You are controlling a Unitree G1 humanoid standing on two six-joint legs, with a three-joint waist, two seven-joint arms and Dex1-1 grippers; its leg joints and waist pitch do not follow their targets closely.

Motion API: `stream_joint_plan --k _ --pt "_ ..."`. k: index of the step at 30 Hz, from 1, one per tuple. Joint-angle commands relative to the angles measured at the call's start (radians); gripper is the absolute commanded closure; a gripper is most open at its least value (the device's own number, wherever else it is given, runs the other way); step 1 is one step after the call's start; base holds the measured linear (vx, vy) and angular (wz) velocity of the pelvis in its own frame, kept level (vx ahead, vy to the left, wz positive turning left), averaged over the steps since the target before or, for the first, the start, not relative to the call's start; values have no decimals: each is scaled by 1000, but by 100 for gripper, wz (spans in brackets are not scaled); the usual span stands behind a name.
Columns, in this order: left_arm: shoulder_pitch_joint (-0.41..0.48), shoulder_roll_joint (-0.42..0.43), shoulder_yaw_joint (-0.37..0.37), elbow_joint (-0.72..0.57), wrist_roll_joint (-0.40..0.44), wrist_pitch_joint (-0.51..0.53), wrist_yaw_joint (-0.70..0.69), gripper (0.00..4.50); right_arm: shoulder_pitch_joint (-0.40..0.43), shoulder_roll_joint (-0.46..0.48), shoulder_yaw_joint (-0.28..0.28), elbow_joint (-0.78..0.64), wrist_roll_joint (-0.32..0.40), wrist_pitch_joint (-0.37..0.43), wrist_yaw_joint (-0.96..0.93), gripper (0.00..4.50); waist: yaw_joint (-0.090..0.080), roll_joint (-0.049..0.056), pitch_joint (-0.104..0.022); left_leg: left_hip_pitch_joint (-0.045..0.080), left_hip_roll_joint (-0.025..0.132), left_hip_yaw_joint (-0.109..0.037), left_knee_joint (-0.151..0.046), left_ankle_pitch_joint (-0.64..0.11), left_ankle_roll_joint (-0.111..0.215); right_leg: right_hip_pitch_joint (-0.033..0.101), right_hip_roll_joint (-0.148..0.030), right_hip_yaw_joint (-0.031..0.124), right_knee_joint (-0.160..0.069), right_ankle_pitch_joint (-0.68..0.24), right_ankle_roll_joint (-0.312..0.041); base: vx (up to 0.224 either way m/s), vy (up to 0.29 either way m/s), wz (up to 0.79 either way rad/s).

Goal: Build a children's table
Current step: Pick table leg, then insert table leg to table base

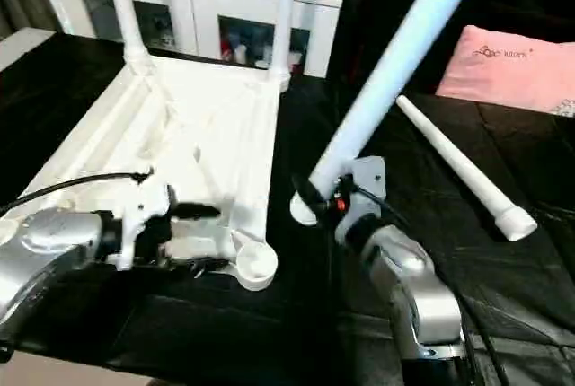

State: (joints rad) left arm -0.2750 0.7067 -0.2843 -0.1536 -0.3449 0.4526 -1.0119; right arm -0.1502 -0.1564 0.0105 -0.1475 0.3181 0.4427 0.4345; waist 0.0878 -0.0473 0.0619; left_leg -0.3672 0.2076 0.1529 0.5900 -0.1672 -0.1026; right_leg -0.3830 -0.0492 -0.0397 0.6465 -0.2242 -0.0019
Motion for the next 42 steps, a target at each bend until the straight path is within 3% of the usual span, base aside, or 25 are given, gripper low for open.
stream_joint_plan --k 1,3,7,10,11,19,35,42 --pt "-12 37 -13 25 23 -9 -70 17 18 -26 11 -11 -6 -3 23 257 -2 21 -56 15 13 4 -79 -267 -48 26 -66 46 -93 -244 -122 0 0 0" --pt "-24 58 -42 51 39 -18 -114 34 27 -42 25 -11 -19 -8 35 257 2 32 -56 18 13 3 -80 -279 -53 25 -67 47 -93 -241 -126 0 0 0" --pt "-57 63 -89 104 77 -43 -146 70 32 -45 26 -26 -18 -1 31 257 2 28 -59 16 15 3 -81 -266 -55 29 -68 46 -88 -197 -143 0 0 0" --pt "-89 43 -112 170 120 -75 -144 85 43 -42 26 -38 -17 1 23 257 2 40 -61 15 13 3 -78 -262 -57 32 -70 47 -88 -180 -149 0 0 0" --pt "-97 37 -115 189 135 -89 -142 94 48 -42 29 -41 -18 0 23 257 1 35 -59 14 12 3 -79 -263 -56 32 -68 46 -89 -183 -148 0 0 0" --pt "-124 18 -144 239 169 -122 -177 164 75 -39 37 -68 -20 -7 8 257 2 47 -62 14 13 2 -76 -268 -53 34 -70 46 -87 -172 -164 0 0 0" --pt "-176 -45 -150 348 246 -224 -150 297 61 -89 62 -80 1 -17 96 257 4 41 -62 11 15 3 -74 -244 -34 36 -72 47 -90 -182 -157 0 0 0" --pt "-195 -48 -160 393 281 -255 -165 361 49 -110 50 -67 1 -24 109 257 4 43 -60 14 15 2 -76 -279 -40 32 -74 46 -98 -254 -146 0 0 0"
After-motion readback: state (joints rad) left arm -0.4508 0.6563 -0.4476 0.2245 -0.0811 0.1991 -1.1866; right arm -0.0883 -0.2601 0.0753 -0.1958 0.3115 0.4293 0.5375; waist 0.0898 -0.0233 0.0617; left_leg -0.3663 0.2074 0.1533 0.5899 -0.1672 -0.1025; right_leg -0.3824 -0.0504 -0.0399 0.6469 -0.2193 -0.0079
